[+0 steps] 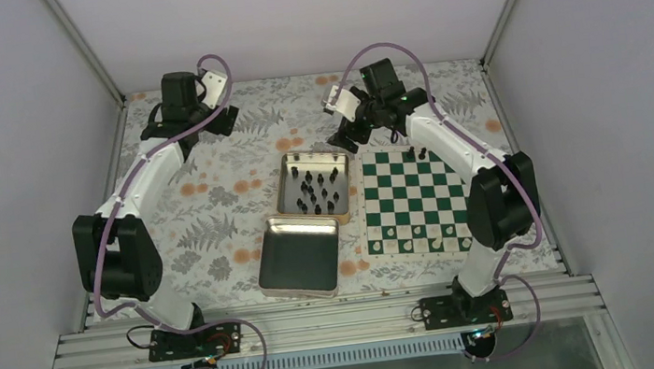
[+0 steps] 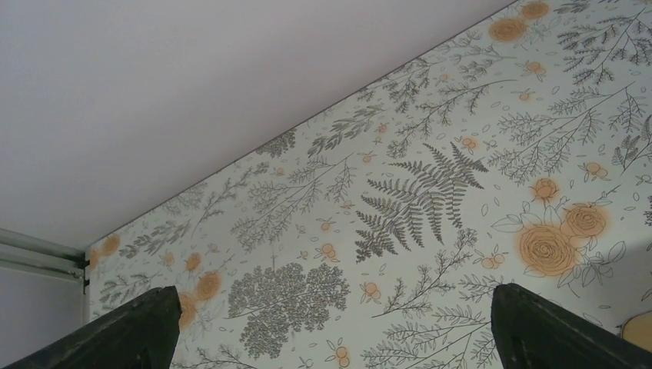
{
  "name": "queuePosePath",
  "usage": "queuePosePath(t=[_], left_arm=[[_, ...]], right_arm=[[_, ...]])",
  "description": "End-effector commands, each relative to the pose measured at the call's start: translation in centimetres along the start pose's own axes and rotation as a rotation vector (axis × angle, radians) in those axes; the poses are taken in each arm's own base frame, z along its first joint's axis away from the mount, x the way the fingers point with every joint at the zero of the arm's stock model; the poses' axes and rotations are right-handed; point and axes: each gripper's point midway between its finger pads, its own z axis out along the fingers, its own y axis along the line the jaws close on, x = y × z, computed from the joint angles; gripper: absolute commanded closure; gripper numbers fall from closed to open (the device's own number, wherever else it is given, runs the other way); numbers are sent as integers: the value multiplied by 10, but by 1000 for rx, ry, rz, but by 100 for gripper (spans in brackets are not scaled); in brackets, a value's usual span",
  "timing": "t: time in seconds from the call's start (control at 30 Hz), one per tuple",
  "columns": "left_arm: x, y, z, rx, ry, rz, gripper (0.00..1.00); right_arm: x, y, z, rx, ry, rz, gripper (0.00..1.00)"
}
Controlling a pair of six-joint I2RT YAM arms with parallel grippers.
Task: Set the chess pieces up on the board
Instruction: Pick up the chess piece from the storage box.
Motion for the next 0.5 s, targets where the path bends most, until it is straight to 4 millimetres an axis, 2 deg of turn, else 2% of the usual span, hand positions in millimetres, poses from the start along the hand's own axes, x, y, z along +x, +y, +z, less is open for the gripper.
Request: queuePosePath(t=[0.0,0.17,0.33,0.4,0.47], left_arm=[[-13,3,-10,4,-44,7,0],[-14,3,-10,6,-48,7,0],[-15,7,-10,-16,-51,10,0],[-13,7,-10,-19,-49,11,0],[-13,7,-9,-18,-51,11,0]], right_arm=[[3,9,4,-23,13,-23,0],[2,9,4,-16,14,-30,0],[3,16,12,-45,46,-34,3],[-3,23,17,-66,45,-46,4],[-12,33,24,-101,34,-41,10]])
